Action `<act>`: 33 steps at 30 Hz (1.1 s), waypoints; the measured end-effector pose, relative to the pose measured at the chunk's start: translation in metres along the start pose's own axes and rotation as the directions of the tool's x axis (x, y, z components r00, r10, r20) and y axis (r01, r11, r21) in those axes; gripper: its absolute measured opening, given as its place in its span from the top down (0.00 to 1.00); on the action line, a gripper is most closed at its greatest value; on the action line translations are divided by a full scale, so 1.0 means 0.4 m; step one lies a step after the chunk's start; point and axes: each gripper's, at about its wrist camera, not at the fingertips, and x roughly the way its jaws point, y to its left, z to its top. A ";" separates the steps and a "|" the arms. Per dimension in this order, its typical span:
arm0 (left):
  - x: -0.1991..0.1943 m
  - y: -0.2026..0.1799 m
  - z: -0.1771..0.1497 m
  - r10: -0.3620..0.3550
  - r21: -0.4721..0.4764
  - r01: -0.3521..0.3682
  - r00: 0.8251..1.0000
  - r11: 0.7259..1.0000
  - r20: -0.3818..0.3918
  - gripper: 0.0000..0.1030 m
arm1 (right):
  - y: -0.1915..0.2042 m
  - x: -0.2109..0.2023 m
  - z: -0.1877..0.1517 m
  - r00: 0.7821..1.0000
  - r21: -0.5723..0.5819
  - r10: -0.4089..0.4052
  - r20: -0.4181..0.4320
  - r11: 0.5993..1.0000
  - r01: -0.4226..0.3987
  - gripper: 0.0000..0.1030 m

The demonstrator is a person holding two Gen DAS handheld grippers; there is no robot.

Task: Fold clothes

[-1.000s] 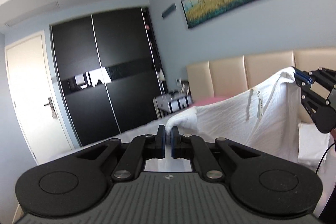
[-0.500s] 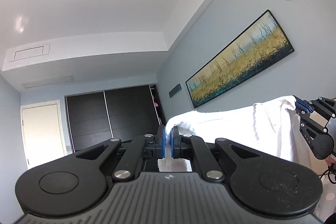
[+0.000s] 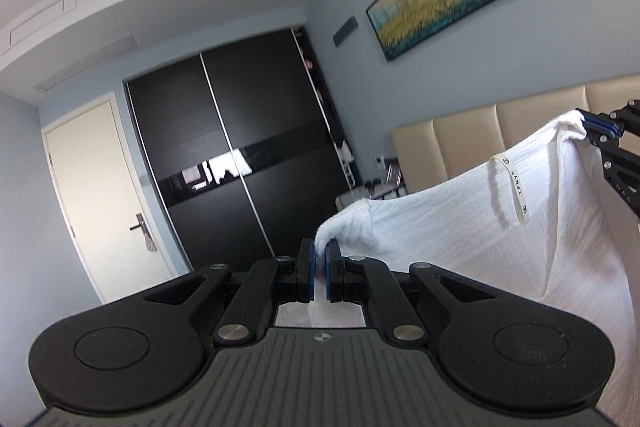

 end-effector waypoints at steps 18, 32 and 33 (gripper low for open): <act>0.761 -0.101 -0.538 -0.013 0.101 0.071 0.874 0.992 -0.486 0.97 | 0.548 0.515 -0.538 0.805 -0.006 0.261 -0.533 0.950 -0.311 0.95; 1.127 -0.166 -0.895 -0.109 -0.017 0.134 0.721 0.991 -0.684 0.97 | 0.901 0.743 -1.005 0.577 0.057 0.352 -0.737 0.883 -0.465 0.95; 1.140 -0.172 -0.914 -0.115 -0.020 0.140 0.712 0.990 -0.692 0.96 | 0.923 0.758 -1.033 0.559 0.066 0.358 -0.748 0.878 -0.475 0.95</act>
